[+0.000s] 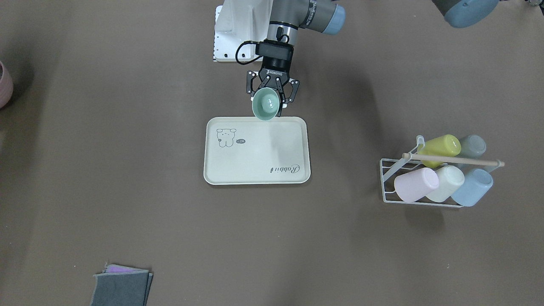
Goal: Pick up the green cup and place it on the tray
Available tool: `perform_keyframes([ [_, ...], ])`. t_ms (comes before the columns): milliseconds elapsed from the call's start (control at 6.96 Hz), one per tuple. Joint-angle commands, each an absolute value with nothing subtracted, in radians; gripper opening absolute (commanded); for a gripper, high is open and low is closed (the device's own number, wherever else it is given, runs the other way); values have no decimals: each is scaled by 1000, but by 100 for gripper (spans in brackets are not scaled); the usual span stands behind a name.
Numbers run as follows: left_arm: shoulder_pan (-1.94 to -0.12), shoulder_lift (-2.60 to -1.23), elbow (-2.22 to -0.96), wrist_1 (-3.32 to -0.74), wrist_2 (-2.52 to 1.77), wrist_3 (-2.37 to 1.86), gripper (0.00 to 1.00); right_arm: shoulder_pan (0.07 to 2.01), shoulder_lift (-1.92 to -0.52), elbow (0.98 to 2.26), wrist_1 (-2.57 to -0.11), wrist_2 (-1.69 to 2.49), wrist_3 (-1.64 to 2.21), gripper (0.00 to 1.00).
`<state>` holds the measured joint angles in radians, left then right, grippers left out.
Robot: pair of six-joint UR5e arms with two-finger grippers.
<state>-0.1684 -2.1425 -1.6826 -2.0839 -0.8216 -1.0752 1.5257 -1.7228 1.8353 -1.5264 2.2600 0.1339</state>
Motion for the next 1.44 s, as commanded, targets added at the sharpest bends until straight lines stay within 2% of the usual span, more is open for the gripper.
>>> perform_keyframes([
  [0,-175,-2203,-1493,-2195,-776,-1149,18,1529,-1718,1870,-1597,2258,135,100],
  [144,-176,-2239,-1379,-2274,-735,-1154,17,1529,-1727,1871,-1591,2249,135,100],
  [431,-193,-2267,-1344,-2313,-715,-1154,17,1548,-1736,1871,-1586,2244,147,100],
  [862,-219,-2334,-1212,-2395,-617,-1155,16,1548,-1738,1864,-1586,2241,149,100],
  [1006,-228,-2389,-1130,-2393,-570,-1155,16,1548,-1738,1862,-1586,2237,149,100],
  [1293,-229,-2402,-1082,-2387,-520,-1157,15,1548,-1738,1862,-1586,2233,149,100],
])
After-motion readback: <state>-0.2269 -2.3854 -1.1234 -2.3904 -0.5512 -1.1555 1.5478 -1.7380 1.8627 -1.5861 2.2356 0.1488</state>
